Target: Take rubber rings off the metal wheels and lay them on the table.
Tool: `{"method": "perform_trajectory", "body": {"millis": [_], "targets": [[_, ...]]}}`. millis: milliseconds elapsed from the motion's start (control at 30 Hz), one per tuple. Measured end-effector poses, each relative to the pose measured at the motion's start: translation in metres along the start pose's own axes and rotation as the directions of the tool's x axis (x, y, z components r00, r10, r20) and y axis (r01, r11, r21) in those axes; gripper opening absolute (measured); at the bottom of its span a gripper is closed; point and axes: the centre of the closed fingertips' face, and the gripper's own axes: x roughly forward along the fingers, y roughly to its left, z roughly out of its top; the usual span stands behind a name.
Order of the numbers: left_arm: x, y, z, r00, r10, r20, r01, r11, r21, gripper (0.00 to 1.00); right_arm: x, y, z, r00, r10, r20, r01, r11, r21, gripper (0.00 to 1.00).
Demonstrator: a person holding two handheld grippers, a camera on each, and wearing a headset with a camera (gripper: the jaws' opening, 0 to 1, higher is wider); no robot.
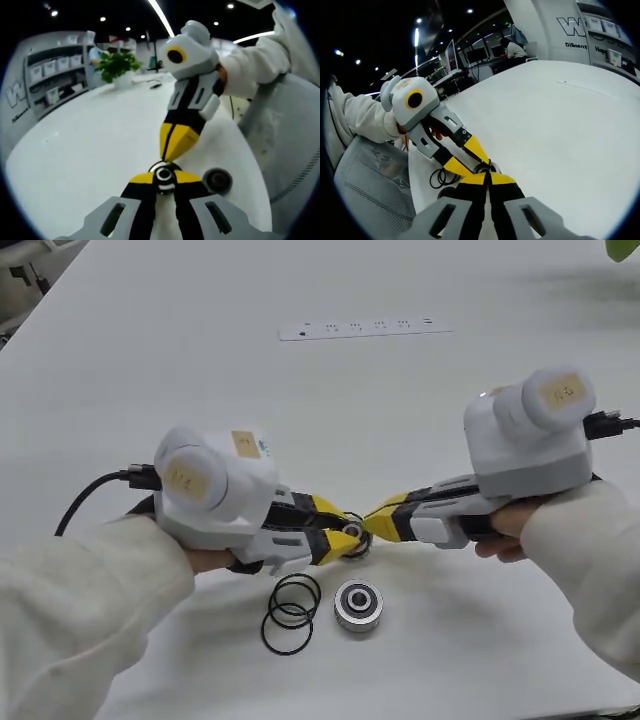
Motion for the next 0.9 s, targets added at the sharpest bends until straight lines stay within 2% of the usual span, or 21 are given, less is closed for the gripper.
{"method": "perform_trajectory", "body": {"millis": [100, 233, 433, 600, 700, 900], "targets": [[-0.002, 0.000, 0.001, 1.0000, 0.002, -0.006, -0.002, 1.000, -0.015, 0.14, -0.001, -0.001, 0.000, 1.0000, -0.003, 0.000, 0.003, 1.000, 0.004, 0.00], [-0.006, -0.003, 0.005, 1.0000, -0.008, -0.001, 0.008, 1.000, -0.007, 0.20, -0.001, -0.001, 0.002, 1.0000, -0.004, 0.005, 0.004, 1.000, 0.004, 0.00], [-0.021, 0.001, 0.024, 0.9986, 0.012, 0.051, -0.011, 0.999, -0.031, 0.30, -0.003, -0.001, 0.003, 0.9999, -0.007, 0.011, 0.006, 1.000, 0.016, 0.00], [-0.042, 0.006, 0.040, 0.9953, 0.055, 0.079, -0.054, 0.998, -0.014, 0.39, -0.005, -0.001, 0.005, 0.9998, -0.009, 0.019, 0.009, 1.000, 0.019, 0.00], [-0.055, 0.004, 0.048, 0.9931, 0.063, 0.099, -0.061, 0.998, -0.021, 0.44, -0.006, -0.001, 0.007, 0.9997, -0.010, 0.024, 0.010, 1.000, 0.024, 0.00], [-0.080, -0.004, 0.057, 0.9902, 0.074, 0.119, -0.072, 0.997, -0.014, 0.51, -0.008, -0.001, 0.010, 0.9994, -0.013, 0.033, 0.012, 1.000, 0.023, 0.00]]}}
